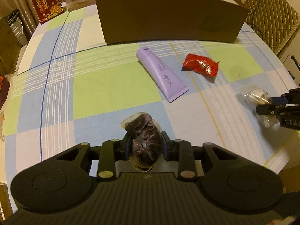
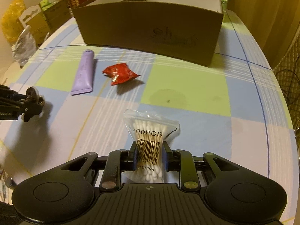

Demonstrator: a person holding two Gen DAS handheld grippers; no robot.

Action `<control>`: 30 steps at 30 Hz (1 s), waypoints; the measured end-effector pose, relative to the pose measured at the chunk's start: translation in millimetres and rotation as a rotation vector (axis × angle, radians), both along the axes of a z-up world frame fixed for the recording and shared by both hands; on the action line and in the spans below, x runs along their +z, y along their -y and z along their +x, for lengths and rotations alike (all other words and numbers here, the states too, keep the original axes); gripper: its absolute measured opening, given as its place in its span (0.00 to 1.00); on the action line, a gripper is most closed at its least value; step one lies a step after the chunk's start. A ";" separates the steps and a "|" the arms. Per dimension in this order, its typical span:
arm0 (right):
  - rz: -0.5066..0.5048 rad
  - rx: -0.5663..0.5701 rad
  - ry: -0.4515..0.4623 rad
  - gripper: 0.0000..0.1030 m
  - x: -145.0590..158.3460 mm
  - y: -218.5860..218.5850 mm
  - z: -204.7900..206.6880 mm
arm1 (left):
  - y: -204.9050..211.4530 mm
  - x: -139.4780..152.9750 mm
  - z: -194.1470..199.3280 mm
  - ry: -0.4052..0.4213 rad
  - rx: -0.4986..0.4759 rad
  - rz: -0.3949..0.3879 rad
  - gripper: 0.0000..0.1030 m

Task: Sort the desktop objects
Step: 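Grasp the dark scrunchie with the left tool while the right tool holds the swab bag, then carry the scrunchie and swab bag into the brown box and release both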

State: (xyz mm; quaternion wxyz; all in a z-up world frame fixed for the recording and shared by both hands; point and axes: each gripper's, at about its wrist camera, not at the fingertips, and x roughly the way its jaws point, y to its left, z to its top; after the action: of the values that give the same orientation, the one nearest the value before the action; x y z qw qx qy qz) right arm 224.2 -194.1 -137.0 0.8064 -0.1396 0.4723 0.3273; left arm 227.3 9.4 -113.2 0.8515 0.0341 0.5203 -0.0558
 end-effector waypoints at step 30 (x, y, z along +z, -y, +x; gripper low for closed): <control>0.218 -0.004 0.077 0.21 92.8 -19.5 45.8 | 27.9 77.5 71.2 0.197 -0.117 -0.005 0.25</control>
State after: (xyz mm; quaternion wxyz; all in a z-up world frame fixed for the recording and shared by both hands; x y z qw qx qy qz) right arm 270.1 -174.5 -44.2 0.8350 -0.0628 0.4027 0.3696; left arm 298.4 -18.5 -35.7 0.8940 0.0678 0.4308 -0.1031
